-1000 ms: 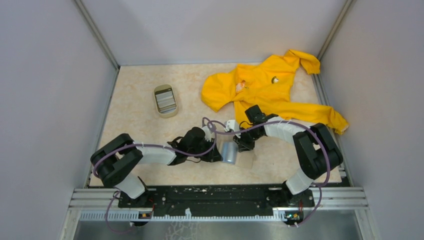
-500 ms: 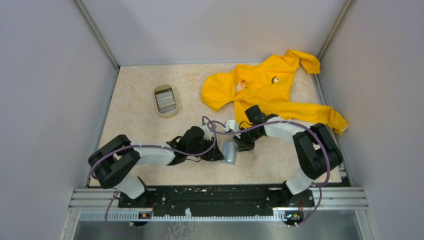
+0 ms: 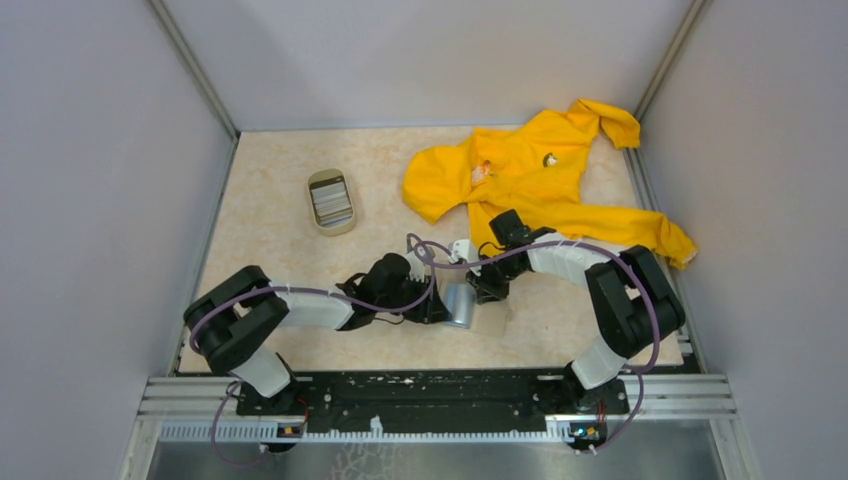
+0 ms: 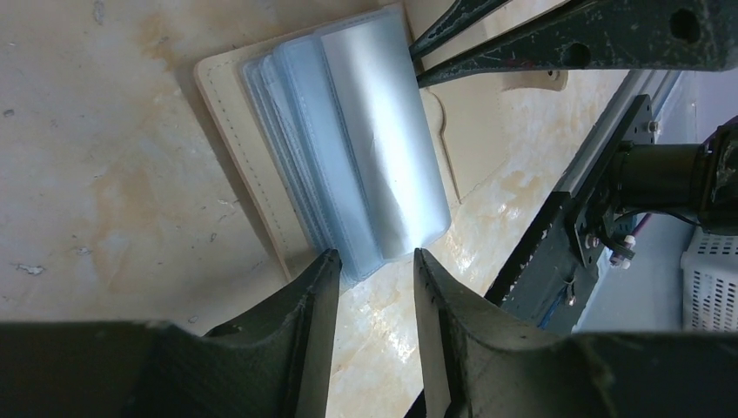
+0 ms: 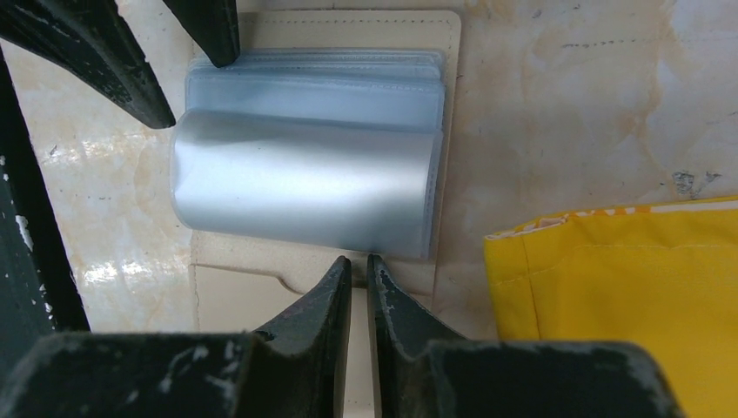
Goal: Put the credit cards into the card holder
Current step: Turn over the card slot in the card holder.
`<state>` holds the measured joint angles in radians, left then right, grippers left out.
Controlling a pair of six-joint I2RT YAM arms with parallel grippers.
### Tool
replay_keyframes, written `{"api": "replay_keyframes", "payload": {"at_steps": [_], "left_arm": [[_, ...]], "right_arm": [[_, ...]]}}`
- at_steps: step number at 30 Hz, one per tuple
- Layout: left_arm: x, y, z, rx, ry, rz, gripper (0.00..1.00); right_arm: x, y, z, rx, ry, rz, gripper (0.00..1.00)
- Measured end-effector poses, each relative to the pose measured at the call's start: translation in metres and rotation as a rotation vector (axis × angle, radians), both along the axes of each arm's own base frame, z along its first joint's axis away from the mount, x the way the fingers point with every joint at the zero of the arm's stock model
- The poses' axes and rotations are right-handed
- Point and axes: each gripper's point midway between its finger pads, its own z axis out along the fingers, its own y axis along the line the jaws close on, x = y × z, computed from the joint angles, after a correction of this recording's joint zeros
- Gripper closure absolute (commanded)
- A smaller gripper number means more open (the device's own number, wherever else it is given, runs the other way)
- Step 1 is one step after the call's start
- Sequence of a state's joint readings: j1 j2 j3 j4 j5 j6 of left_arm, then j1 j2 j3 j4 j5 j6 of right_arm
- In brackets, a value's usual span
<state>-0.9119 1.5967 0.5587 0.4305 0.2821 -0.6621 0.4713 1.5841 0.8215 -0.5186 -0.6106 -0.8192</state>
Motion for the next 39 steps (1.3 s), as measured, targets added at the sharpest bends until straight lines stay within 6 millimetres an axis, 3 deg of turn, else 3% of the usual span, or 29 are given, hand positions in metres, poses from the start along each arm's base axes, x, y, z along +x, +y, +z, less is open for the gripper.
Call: {"api": "replay_keyframes", "payload": {"at_steps": [14, 23, 29, 39], "left_arm": [[-0.014, -0.023, 0.003, -0.111, 0.086, -0.089, 0.53], [-0.003, -0.042, 0.027, -0.212, 0.050, -0.097, 0.50], [0.008, -0.056, 0.042, -0.275, 0.009, -0.097, 0.49], [0.024, -0.083, 0.028, -0.294, 0.030, -0.100, 0.49]], "right_arm": [[0.000, 0.002, 0.000, 0.000, 0.009, 0.006, 0.88], [-0.004, 0.003, 0.006, 0.026, 0.037, -0.011, 0.86], [0.011, -0.003, 0.036, 0.103, -0.018, -0.082, 0.81], [0.039, -0.020, 0.086, 0.252, -0.134, -0.203, 0.80]]}}
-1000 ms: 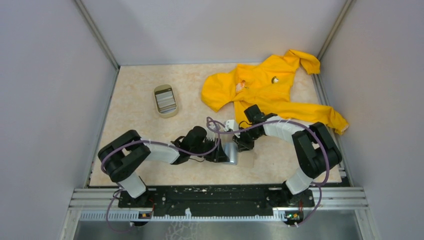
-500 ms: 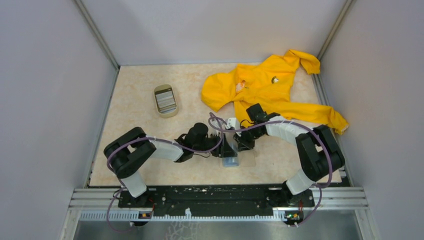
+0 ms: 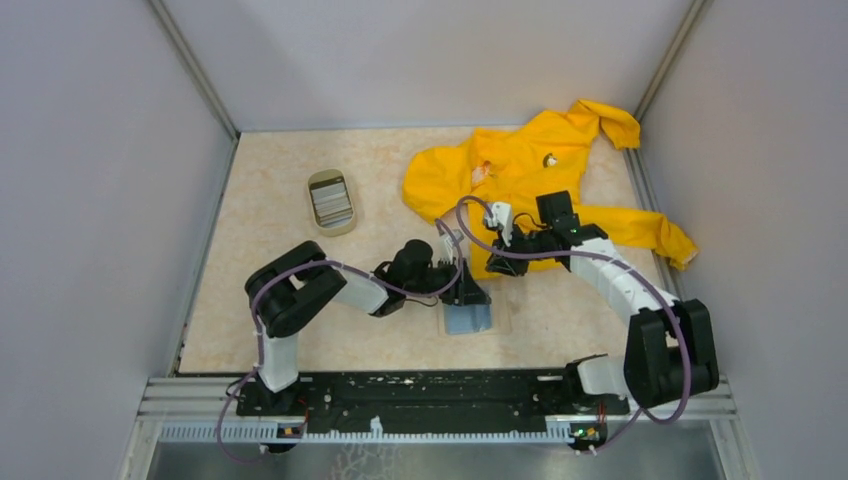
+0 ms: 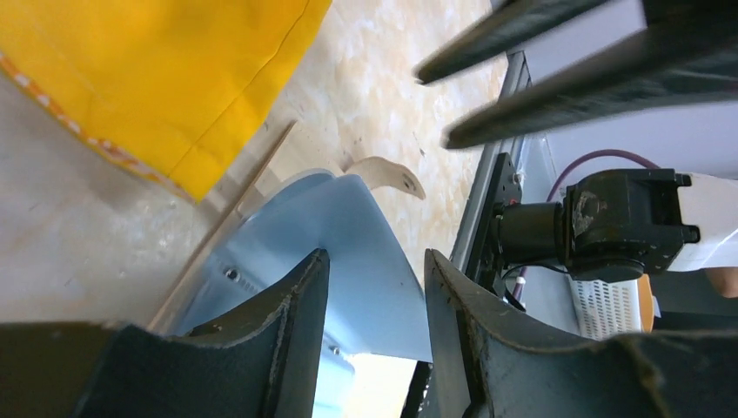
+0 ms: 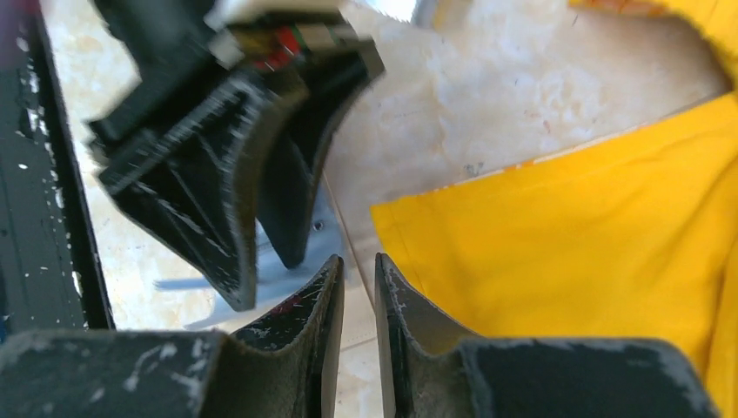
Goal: Put the credit cards into the card holder
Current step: Turn over the card slot in the card holder.
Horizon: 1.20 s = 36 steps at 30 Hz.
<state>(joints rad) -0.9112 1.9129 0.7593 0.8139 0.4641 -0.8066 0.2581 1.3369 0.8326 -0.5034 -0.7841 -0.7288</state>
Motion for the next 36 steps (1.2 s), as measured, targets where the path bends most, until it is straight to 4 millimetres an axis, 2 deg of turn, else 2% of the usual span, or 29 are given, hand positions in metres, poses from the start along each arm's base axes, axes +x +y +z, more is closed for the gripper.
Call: {"api": "replay_keyframes", "payload": {"at_steps": [6, 12, 15, 20, 22, 24, 26, 30, 36], "left_arm": [[-0.004, -0.017, -0.004, -0.019, 0.018, -0.039, 0.51], [-0.014, -0.016, -0.002, -0.023, 0.020, -0.050, 0.46], [-0.013, -0.004, 0.009, -0.015, -0.021, -0.013, 0.45], [-0.006, 0.025, 0.047, -0.028, -0.173, 0.094, 0.37], [-0.003, 0.039, 0.058, -0.029, -0.230, 0.144, 0.26], [0.000, 0.058, 0.069, -0.030, -0.282, 0.211, 0.06], [0.002, 0.076, 0.074, -0.026, -0.320, 0.277, 0.01], [0.007, 0.106, 0.066, 0.008, -0.351, 0.391, 0.01], [0.001, 0.118, 0.040, 0.033, -0.286, 0.416, 0.02]], "right_arm": [[-0.014, 0.014, 0.036, 0.136, -0.138, 0.100, 0.80], [-0.034, 0.020, 0.041, 0.189, -0.204, 0.245, 0.80], [-0.053, 0.019, 0.032, 0.194, -0.220, 0.361, 0.81], [-0.075, 0.015, 0.016, 0.188, -0.245, 0.506, 0.84], [-0.077, 0.013, 0.014, 0.178, -0.267, 0.533, 0.84], [-0.077, 0.012, 0.011, 0.165, -0.290, 0.553, 0.84], [-0.076, 0.011, 0.009, 0.149, -0.309, 0.565, 0.84], [-0.073, 0.008, 0.005, 0.124, -0.323, 0.575, 0.83], [-0.072, 0.004, -0.009, 0.086, -0.292, 0.578, 0.82]]}}
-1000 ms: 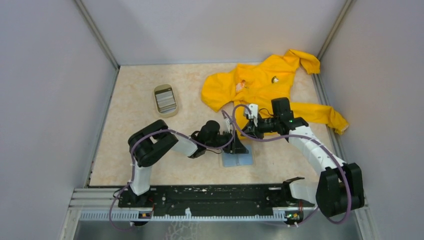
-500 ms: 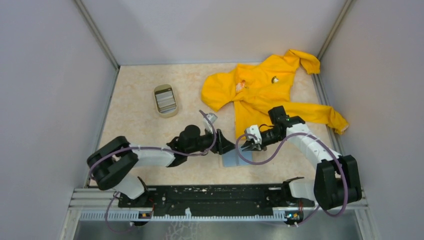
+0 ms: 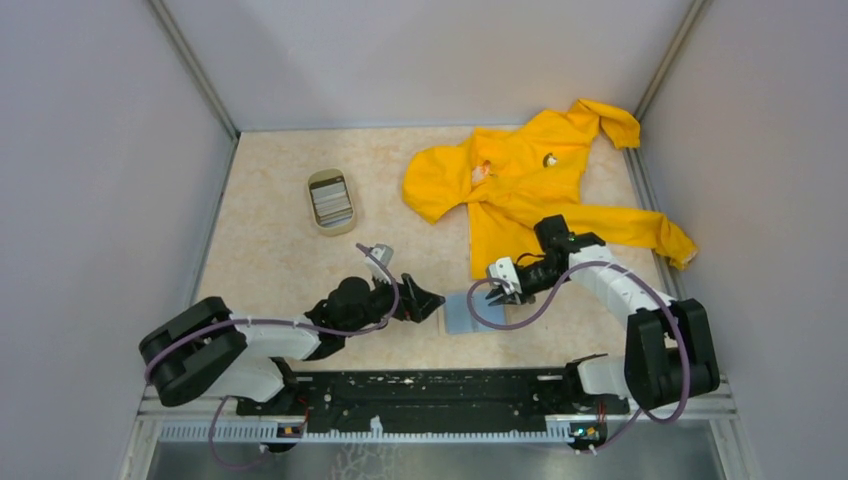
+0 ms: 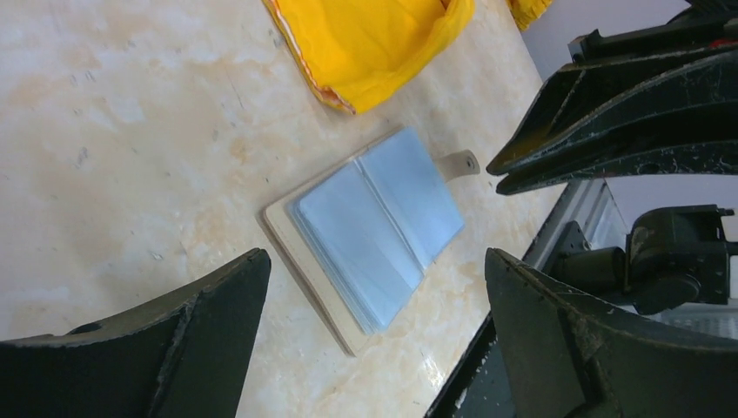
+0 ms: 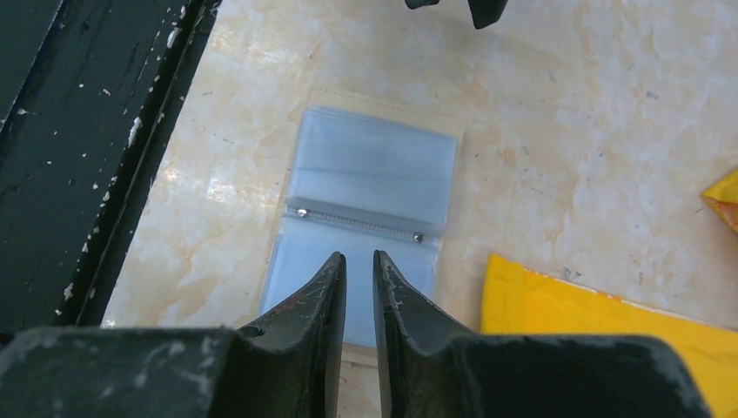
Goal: Put the credit cards into the card holder
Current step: Turn over the card slot in the card holder.
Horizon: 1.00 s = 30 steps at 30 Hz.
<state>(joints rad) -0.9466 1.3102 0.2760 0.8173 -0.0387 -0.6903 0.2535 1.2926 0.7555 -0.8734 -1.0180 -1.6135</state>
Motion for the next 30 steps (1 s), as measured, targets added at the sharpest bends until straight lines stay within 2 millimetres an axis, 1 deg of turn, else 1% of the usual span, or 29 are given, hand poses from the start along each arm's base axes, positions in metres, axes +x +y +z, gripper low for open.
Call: {"api": "replay_keyframes", "payload": {"at_steps": [5, 8, 9, 10, 12, 13, 15, 18, 26, 30], "left_arm": [[-0.014, -0.007, -0.022, -0.033, 0.102, -0.048, 0.06], [-0.023, -0.014, -0.033, -0.043, 0.163, -0.099, 0.11], [-0.026, -0.018, -0.036, -0.042, 0.186, -0.118, 0.14], [-0.028, -0.022, -0.039, -0.043, 0.209, -0.137, 0.17], [-0.030, -0.031, -0.042, -0.049, 0.242, -0.166, 0.19], [-0.031, -0.034, -0.042, -0.052, 0.252, -0.176, 0.21], [-0.031, -0.038, -0.041, -0.060, 0.268, -0.181, 0.21], [-0.029, -0.038, -0.044, -0.041, 0.286, -0.169, 0.21], [-0.019, -0.029, -0.049, 0.027, 0.313, -0.085, 0.21], [-0.014, -0.028, -0.055, 0.068, 0.352, -0.044, 0.20]], "right_arm": [[0.000, -0.003, -0.010, -0.037, 0.011, -0.002, 0.81], [0.003, -0.005, -0.015, -0.067, 0.009, -0.008, 0.81], [0.003, -0.004, -0.017, -0.076, 0.008, -0.008, 0.81], [0.004, -0.004, -0.020, -0.089, 0.011, -0.008, 0.81], [0.004, -0.003, -0.026, -0.118, 0.015, -0.005, 0.81], [0.003, -0.003, -0.029, -0.131, 0.018, -0.003, 0.81], [0.002, -0.004, -0.039, -0.172, 0.042, -0.005, 0.81], [0.000, -0.006, -0.049, -0.212, 0.064, -0.010, 0.81], [0.002, -0.008, -0.060, -0.273, 0.087, -0.033, 0.81], [0.004, -0.009, -0.063, -0.288, 0.093, -0.044, 0.81]]}}
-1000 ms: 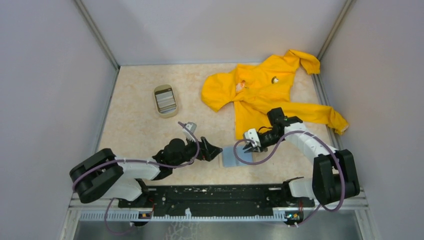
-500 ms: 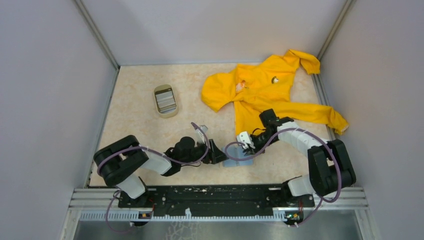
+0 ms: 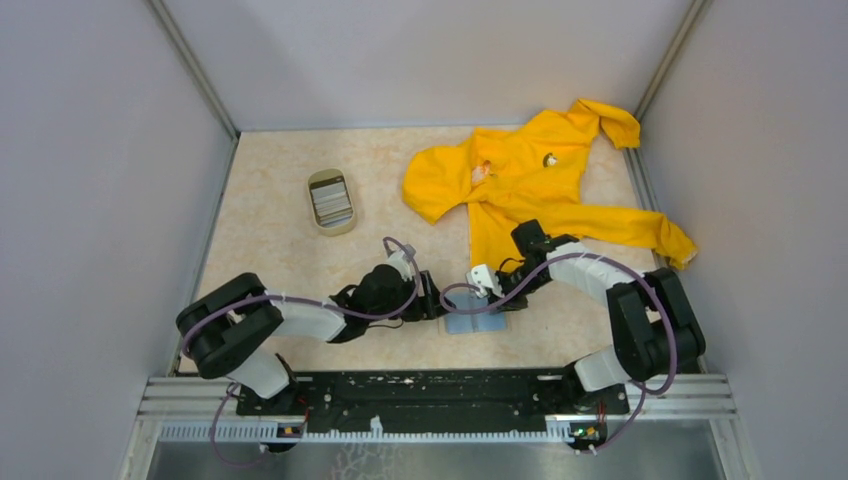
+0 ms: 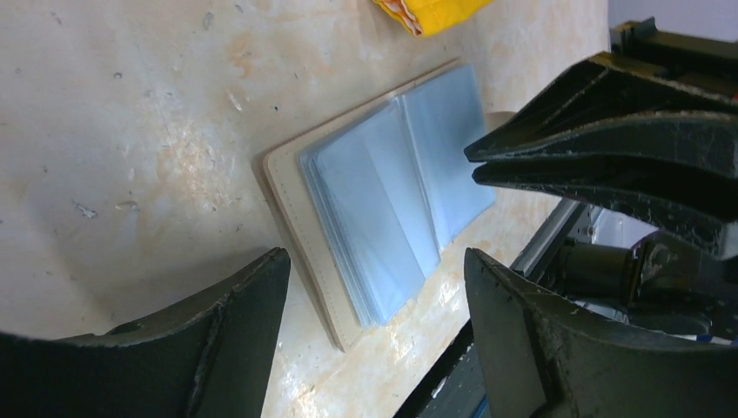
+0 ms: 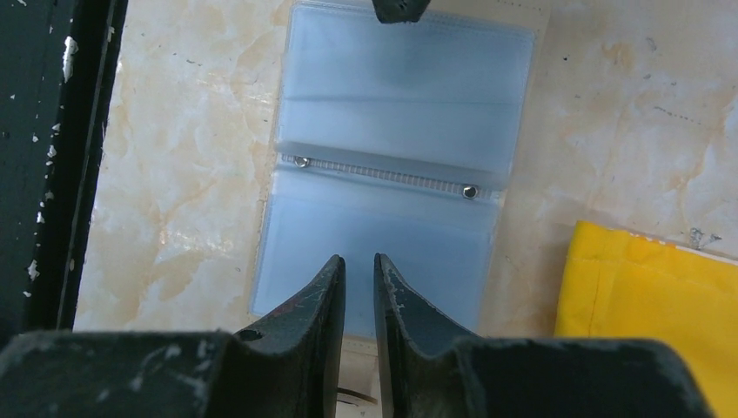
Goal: Put the credit cards into the card holder
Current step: Turn over the card slot in the card holder.
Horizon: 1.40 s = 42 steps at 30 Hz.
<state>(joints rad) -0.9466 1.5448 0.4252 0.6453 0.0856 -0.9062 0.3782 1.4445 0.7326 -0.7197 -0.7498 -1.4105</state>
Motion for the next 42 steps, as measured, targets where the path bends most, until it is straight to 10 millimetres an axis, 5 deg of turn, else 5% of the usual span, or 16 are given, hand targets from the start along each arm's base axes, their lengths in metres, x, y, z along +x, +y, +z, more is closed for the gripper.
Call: {"api": "replay_keyframes", "payload": {"at_steps": [5, 10, 42], "left_arm": [[0.011, -0.001, -0.004, 0.046, 0.044, 0.067, 0.26], [0.012, -0.001, -0.006, 0.083, 0.057, 0.094, 0.43], [-0.001, -0.018, -0.008, 0.169, 0.067, 0.045, 0.49]], "right_arm": [[0.001, -0.001, -0.002, -0.010, 0.007, -0.014, 0.81], [0.001, 0.000, -0.004, -0.018, 0.008, -0.016, 0.81], [-0.001, 0.002, -0.007, -0.030, 0.025, -0.017, 0.82]]}}
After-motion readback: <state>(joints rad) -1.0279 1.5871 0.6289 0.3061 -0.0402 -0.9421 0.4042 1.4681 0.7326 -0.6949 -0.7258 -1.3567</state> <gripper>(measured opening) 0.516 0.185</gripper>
